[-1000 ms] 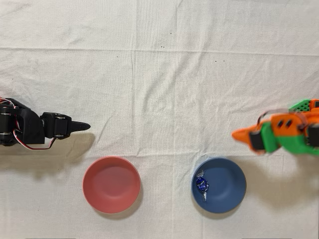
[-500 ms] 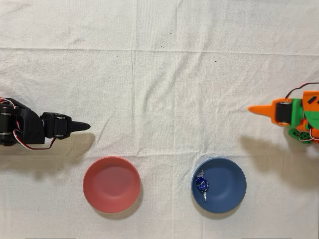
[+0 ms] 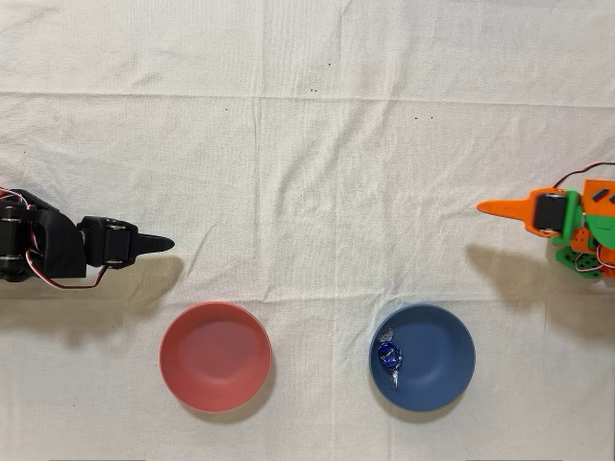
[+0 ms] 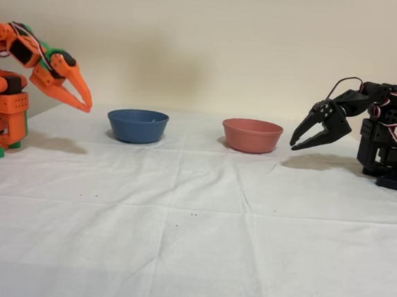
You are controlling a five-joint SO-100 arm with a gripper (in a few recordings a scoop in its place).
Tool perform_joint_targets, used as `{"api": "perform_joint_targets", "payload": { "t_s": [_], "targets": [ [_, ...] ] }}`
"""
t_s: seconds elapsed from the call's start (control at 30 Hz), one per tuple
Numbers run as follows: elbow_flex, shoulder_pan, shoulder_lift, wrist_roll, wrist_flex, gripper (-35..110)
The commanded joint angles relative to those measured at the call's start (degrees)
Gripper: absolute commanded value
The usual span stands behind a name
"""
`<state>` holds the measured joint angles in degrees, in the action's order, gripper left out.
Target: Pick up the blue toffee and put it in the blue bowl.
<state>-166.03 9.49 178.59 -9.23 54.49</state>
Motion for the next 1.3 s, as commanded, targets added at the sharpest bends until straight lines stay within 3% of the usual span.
{"api": "perform_joint_targets", "payload": {
  "t_s": [0.0,0.37,0.83,1.27],
  "targets": [
    [-2.5,-0.4,4.1,0.7,-0.9,0],
    [-12.9,0.3,8.4,0.8,-3.8,0],
    [-13.1,-4.0,8.6,3.5,6.5,0],
    [-13.1,-3.1,8.5,-0.1,7.3,0]
  ]
}}
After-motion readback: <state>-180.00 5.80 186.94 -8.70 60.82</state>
